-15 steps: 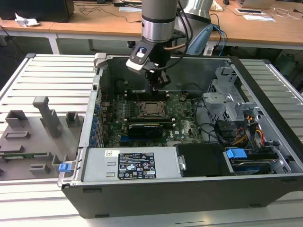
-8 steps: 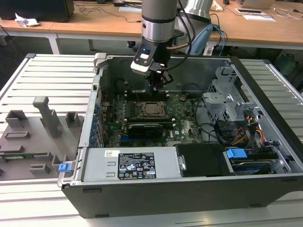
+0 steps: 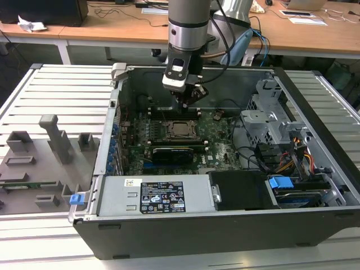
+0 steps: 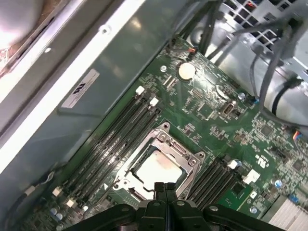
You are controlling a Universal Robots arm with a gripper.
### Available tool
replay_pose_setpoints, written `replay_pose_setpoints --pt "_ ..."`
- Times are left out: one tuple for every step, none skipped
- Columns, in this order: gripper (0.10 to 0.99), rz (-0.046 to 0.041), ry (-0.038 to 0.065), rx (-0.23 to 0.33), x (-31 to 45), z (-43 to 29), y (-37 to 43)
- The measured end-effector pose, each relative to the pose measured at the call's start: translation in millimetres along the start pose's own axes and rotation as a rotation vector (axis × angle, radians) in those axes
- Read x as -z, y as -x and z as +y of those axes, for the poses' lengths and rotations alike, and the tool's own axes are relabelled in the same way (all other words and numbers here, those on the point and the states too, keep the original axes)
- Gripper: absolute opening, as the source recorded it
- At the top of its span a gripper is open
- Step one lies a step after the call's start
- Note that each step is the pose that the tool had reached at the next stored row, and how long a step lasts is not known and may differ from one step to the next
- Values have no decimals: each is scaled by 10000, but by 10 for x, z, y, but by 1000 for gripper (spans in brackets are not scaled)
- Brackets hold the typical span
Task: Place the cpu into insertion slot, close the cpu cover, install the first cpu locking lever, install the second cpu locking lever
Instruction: 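Install the first cpu locking lever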
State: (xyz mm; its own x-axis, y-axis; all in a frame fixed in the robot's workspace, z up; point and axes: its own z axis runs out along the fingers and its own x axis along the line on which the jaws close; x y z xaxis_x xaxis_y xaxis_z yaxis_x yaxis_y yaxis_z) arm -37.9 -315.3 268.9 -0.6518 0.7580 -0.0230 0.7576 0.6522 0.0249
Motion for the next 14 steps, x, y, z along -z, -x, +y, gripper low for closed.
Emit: replay_pose_setpoints --pt "106 5 5 215 0 0 0" --pt "106 12 11 453 0 0 0" --pt "106 15 14 577 0 0 0" --pt "106 17 16 672 0 0 0" --pt "106 20 18 775 0 0 0" --pt "106 22 20 872 0 0 0" --pt "106 26 24 1014 0 0 0" --pt "106 28 27 1147 0 0 0" --pt "106 33 31 1310 0 0 0" --pt "106 37 34 1476 0 0 0" --pt "106 44 41 1774 -1 0 0" --pt "106 49 45 1950 -1 0 0" --pt "106 57 53 2298 -2 0 0" --pt "106 63 58 2488 -2 0 0"
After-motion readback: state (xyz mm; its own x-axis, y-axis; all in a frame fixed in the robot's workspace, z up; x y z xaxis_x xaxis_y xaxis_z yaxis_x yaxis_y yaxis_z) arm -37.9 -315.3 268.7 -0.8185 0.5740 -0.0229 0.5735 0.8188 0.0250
